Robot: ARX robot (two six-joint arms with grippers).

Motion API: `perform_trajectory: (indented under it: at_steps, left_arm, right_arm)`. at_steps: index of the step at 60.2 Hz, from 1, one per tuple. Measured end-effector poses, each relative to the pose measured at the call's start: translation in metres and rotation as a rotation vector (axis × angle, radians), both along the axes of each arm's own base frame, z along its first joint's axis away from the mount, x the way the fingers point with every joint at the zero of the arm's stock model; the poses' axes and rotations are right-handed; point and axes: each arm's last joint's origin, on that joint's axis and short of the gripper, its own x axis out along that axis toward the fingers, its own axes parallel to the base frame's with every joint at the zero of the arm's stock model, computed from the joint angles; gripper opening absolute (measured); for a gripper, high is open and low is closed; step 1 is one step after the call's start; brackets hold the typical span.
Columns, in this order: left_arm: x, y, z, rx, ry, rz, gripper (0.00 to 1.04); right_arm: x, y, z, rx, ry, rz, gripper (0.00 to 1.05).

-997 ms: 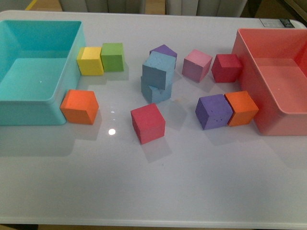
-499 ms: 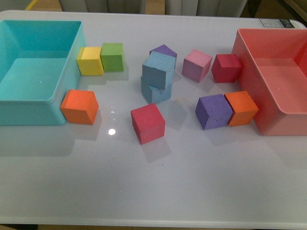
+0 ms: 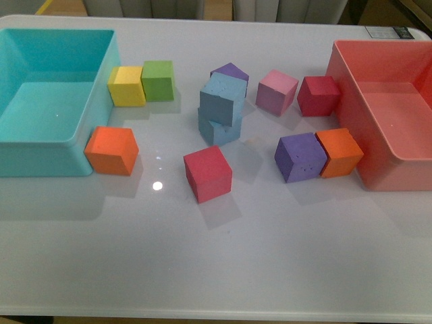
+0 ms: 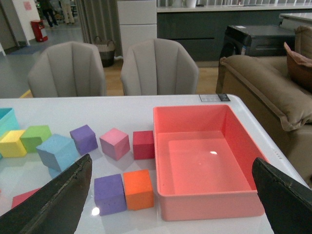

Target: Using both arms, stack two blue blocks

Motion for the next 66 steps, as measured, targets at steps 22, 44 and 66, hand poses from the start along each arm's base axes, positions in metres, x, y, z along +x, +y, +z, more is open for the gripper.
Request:
perform_trajectory:
  at_steps: [22, 44, 66]
  left_arm:
    - [-0.009, 0.0, 0.0, 0.0, -0.002, 0.0, 0.02]
    - [-0.023, 0.0, -0.003, 0.0, 0.005, 0.0, 0.02]
    - [-0.023, 0.0, -0.003, -0.001, 0.005, 0.0, 0.36]
  right_arm:
    - [0.0, 0.0, 0.0, 0.0, 0.0, 0.0, 0.96]
    - [0.0, 0.0, 0.0, 0.0, 0.0, 0.0, 0.96]
    - [0.0, 0.0, 0.0, 0.0, 0.0, 0.0, 0.96]
